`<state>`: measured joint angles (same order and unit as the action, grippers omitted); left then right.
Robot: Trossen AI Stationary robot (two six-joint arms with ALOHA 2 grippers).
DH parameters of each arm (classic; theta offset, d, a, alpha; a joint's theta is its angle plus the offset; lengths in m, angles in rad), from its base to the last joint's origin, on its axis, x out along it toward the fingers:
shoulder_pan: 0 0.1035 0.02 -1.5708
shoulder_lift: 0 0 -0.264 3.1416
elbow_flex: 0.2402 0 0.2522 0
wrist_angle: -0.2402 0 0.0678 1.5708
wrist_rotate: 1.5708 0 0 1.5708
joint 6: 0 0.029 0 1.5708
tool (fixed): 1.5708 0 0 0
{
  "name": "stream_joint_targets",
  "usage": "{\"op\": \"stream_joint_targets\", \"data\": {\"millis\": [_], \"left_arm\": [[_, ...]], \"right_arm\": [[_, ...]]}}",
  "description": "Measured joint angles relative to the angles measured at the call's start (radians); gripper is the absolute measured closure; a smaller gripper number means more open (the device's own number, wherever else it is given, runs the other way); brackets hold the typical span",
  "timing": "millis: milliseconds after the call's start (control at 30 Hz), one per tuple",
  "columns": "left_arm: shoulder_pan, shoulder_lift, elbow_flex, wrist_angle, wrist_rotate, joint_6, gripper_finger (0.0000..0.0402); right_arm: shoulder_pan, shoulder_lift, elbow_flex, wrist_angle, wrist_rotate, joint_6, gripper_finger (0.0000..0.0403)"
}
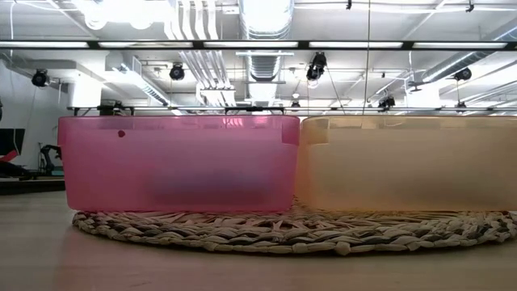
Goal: Pick and place Granola Bars by type
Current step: Put the red granola bar into the red bin
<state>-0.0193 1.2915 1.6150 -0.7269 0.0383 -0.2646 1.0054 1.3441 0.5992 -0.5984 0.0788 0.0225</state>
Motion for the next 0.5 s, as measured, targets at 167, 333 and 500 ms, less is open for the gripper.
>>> {"op": "stream_joint_targets", "data": {"millis": [167,333,500], "left_arm": [[0.0,0.0,0.0,0.0,0.0,0.0,0.0402],[0.0,0.0,0.0,0.0,0.0,0.0,0.0402],[0.0,0.0,0.0,0.0,0.0,0.0,0.0402]], "right_arm": [[0.0,0.0,-0.006,0.008,-0.005,-0.005,0.0222],[0.0,0.0,-0.006,0.011,-0.011,-0.007,0.0265],[-0.001,0.002,-0.006,0.011,-0.023,-0.007,0.0304]]}}
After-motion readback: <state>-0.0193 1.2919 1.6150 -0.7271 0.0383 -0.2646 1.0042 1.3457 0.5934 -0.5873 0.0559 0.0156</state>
